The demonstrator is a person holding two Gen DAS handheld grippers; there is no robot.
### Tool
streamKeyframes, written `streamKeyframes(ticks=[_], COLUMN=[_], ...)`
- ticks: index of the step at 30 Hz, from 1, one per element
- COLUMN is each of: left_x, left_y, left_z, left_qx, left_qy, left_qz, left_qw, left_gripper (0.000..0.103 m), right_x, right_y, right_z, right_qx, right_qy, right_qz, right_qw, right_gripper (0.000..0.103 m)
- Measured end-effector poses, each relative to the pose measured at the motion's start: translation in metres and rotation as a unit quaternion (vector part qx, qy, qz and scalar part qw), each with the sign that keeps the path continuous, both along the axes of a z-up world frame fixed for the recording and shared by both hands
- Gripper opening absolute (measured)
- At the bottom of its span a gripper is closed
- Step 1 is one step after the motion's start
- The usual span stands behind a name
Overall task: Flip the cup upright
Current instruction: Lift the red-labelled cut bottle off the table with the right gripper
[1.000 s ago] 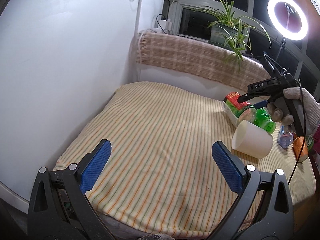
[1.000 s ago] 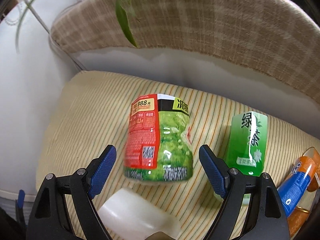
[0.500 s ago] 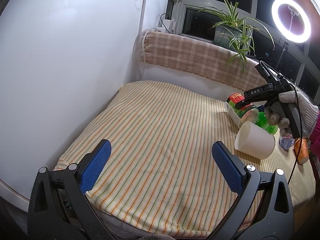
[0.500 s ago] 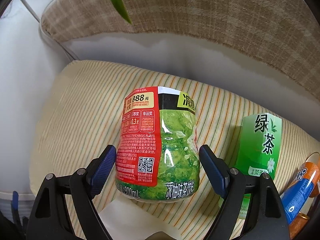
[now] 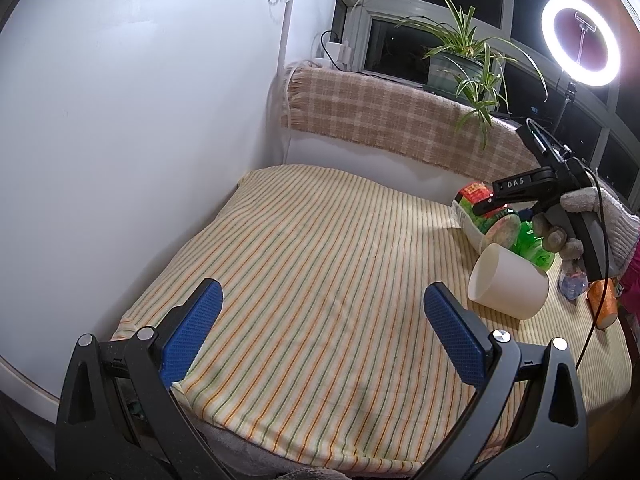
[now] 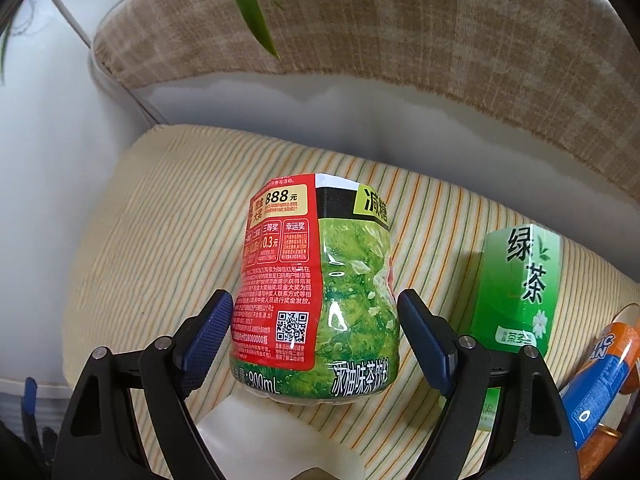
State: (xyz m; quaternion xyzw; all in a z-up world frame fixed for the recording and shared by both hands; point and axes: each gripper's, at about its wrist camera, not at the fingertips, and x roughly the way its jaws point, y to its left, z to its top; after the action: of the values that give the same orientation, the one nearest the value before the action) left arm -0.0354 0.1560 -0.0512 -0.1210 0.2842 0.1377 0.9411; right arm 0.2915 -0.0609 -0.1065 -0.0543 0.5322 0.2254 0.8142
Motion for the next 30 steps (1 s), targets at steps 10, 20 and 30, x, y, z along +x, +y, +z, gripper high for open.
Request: streamKeyframes(ticks=[10,20,30], left_x=[-0.004,0.003,0.017], left_y=[-0.008,-0.040,-0.091], left_z=[0.006,0.017,0.022], left_qx=[0.005,0.013,0.015], left_qy=[-0.008,-0.024,-0.031], left_qz=[-0.008,-0.047,-0.108], left_qw=[0.9999,0.9985,0.9936], left_gripper=[0.102,0.102,0.102], right_x=[-0.030,-0.097,-0.183], right_y=[-0.015,-0.076,-0.157], right_z=[0.037,0.074,0.053], right_qx=[0.013,0.084,0.168], right_qy=[-0.063,-0.109,-0.108], right_qz=[0.002,-0.024,-0.092], right_qw=[0.998,0.990,0.976], right_gripper=[0.084,0.084,0.084])
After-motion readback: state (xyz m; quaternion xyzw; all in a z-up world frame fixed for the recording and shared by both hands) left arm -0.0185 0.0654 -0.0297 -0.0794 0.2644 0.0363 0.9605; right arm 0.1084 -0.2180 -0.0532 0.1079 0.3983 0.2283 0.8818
